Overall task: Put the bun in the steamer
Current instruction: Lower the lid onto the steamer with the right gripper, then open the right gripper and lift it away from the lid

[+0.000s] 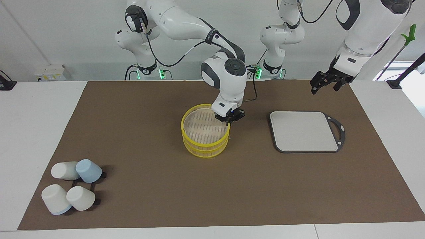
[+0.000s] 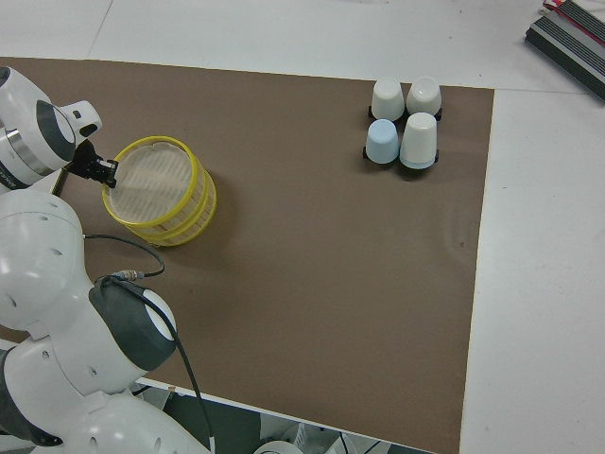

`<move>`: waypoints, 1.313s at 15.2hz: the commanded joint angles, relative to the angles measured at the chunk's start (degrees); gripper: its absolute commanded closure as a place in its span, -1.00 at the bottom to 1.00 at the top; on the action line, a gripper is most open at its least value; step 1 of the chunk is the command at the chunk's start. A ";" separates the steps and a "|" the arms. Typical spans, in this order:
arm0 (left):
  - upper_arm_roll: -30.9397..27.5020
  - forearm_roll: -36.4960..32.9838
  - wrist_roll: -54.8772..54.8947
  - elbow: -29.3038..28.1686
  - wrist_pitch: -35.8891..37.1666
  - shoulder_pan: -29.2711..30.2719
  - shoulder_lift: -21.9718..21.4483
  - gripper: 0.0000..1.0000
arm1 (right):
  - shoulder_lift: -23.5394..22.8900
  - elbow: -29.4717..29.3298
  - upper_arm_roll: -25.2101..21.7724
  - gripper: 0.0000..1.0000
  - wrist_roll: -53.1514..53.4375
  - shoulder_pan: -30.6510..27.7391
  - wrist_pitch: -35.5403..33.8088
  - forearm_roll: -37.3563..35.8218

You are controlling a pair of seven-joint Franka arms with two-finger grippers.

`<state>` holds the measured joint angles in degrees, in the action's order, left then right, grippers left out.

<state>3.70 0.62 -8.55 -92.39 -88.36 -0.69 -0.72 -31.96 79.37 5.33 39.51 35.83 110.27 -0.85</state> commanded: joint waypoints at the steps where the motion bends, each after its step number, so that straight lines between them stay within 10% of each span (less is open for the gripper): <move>1: 0.69 1.23 1.17 -1.65 -2.60 1.22 -0.59 -1.00 | 2.60 5.44 0.20 0.78 2.41 0.12 -0.32 -0.11; 3: 0.69 1.23 1.08 -1.66 -2.43 1.13 -0.59 -1.00 | 2.69 5.53 0.20 0.66 2.41 0.12 -0.32 -0.11; 10: 0.60 1.23 1.17 -1.66 -2.43 1.13 -0.77 -1.00 | 2.60 3.35 0.03 -0.98 2.15 -1.28 0.91 0.15; 20: 0.60 1.23 1.17 -1.83 -3.84 1.22 -0.77 -1.00 | 13.05 0.26 0.03 -1.00 -11.28 -18.85 -11.72 0.24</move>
<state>3.72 1.12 -8.43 -92.77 -90.56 -0.49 -0.72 -22.43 78.63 4.64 31.87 20.07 103.12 -0.80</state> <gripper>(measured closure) 0.000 0.000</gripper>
